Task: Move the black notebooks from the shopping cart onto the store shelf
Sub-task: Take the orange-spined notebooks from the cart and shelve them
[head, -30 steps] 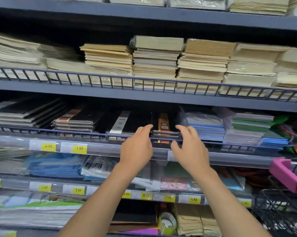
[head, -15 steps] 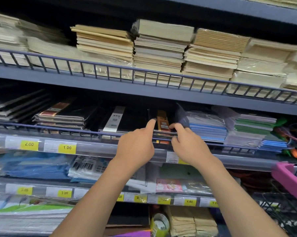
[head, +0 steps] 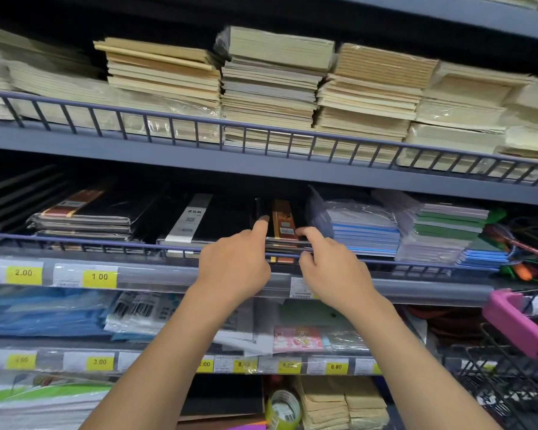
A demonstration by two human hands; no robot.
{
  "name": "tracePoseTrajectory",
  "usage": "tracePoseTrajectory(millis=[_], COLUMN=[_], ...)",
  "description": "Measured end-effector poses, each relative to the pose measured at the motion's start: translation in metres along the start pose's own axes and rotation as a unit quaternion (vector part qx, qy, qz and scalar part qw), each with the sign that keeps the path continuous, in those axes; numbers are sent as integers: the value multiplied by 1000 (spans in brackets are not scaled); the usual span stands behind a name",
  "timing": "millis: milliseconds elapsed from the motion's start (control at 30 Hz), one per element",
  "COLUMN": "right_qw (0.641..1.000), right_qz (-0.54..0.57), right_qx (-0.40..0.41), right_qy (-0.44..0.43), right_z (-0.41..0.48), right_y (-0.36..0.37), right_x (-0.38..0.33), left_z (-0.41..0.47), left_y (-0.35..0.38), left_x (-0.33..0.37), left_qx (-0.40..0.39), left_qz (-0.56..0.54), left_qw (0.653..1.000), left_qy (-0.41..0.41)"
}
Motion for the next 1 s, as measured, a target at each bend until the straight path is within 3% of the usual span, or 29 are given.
tracePoseTrajectory(millis=[233, 533, 700, 867, 1000], right_qw=[999, 997, 997, 998, 996], right_qz=[44, 69, 70, -48, -87], right_qx=[0, 6, 27, 34, 1], right_qy=[4, 34, 21, -14, -15], right_z=[1, -1, -6, -7, -3], right_y=[-1, -7, -6, 2, 5], right_x=[3, 6, 9, 0, -3], left_z=[9, 7, 2, -13, -12], left_y=[-3, -7, -4, 4, 12], left_x=[-12, -13, -13, 8, 15], left_qx=[-39, -42, -22, -9, -14], left_qz=[-127, -143, -73, 49, 41], left_qw=[991, 989, 997, 999, 999], left_qy=[-12, 2, 9, 19, 5])
Point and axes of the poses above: each hand's wrist, its own z-axis towards the middle knuckle, its own y-axis out of the palm, x = y × z, the point moved 1 cm from there along z, towards the middle knuckle, and after that the axes turned 7 degrees about -y, right-handed, at the moved point
